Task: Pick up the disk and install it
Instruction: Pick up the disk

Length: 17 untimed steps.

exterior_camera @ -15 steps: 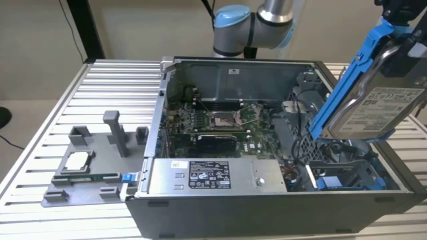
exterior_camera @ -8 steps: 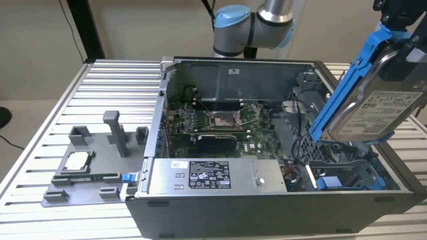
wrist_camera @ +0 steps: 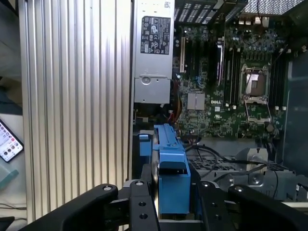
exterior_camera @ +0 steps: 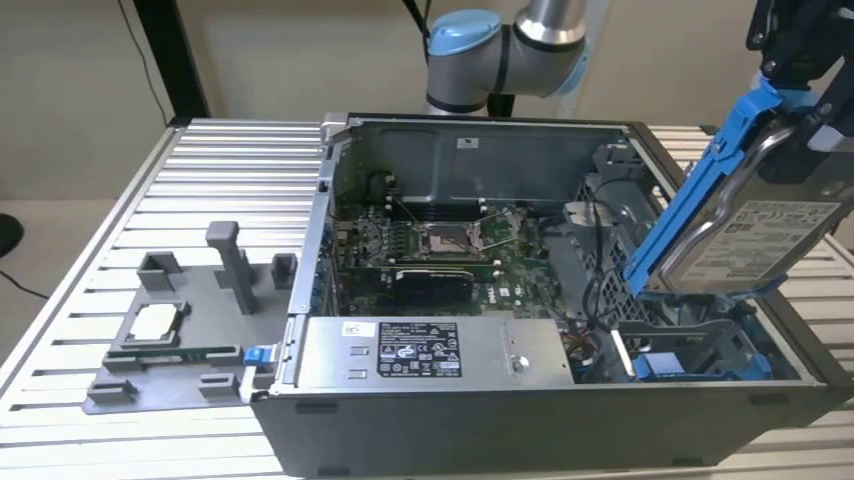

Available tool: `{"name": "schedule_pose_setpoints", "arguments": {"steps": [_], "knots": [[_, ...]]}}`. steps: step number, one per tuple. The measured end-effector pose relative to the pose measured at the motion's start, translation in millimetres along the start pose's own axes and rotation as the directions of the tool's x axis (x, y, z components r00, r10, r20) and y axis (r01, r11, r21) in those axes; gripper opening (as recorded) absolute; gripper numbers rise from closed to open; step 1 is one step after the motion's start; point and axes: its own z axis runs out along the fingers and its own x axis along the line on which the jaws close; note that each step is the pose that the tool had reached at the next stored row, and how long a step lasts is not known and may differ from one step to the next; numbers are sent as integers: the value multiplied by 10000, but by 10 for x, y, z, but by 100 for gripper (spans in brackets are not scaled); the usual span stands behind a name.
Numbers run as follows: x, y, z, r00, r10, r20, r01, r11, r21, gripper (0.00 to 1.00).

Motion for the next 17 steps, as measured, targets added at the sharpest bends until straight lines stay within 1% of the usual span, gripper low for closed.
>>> {"name": "schedule_pose_setpoints", "arguments": {"steps": [4,7,9,11,14,17], "knots": [[3,-52,70,10000,0,-1,0,10000,0,0],[7,-67,125,10000,0,0,0,10000,3,0],[11,-71,161,10000,0,0,0,10000,16,0],[21,-73,196,10000,-3,-1,3,10000,44,0],[45,-75,248,10000,-4,-1,4,10000,71,0],[74,-76,302,10000,-3,0,3,10000,83,0]]}}
